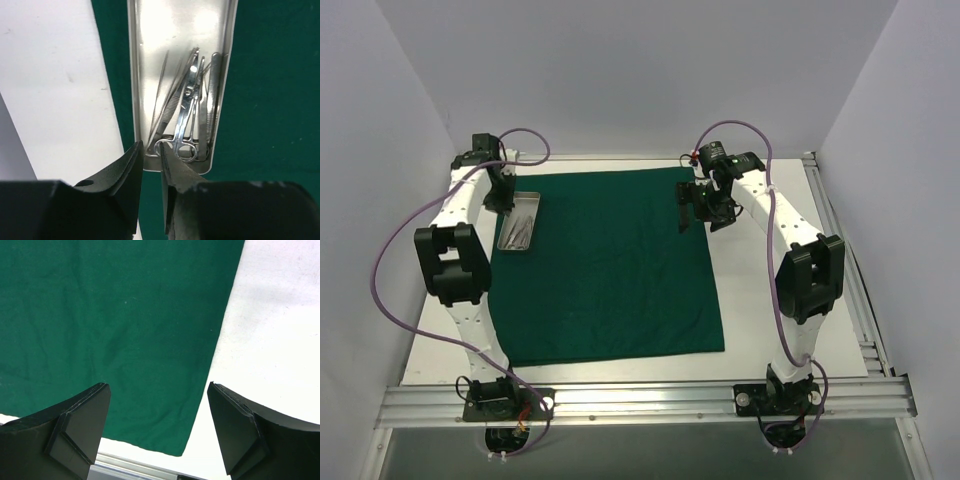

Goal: Open and lay out the surgical kit
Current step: Place the container in the surgical kit, then pick up the medical item from the container.

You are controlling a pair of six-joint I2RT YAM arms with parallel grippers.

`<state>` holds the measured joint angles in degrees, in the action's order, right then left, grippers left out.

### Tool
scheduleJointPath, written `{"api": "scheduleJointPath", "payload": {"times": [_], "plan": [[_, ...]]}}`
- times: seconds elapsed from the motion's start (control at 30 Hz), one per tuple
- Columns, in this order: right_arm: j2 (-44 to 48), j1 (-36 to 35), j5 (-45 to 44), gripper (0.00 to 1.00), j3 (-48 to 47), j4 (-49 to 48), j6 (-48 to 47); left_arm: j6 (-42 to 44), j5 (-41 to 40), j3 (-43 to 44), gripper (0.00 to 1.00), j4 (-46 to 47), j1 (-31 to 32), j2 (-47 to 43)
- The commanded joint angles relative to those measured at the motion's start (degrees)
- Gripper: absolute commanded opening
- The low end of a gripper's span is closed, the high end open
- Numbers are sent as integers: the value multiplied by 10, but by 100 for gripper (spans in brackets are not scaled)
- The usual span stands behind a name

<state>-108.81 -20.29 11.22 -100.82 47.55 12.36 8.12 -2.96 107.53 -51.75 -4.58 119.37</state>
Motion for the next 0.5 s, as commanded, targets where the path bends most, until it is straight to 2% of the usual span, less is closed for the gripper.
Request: {"api": "scheduleJointPath", "payload": {"times": [0.0, 0.27, 0.47], "plan": [[14, 2, 5, 81, 2, 14, -3, -8, -24, 25, 29, 21, 21, 10], [15, 2, -4, 81, -3, 20, -4, -19, -56, 60, 34, 20, 40, 63], [13, 7, -5, 81, -6, 23, -3, -14, -48, 67, 38, 19, 40, 89]]}}
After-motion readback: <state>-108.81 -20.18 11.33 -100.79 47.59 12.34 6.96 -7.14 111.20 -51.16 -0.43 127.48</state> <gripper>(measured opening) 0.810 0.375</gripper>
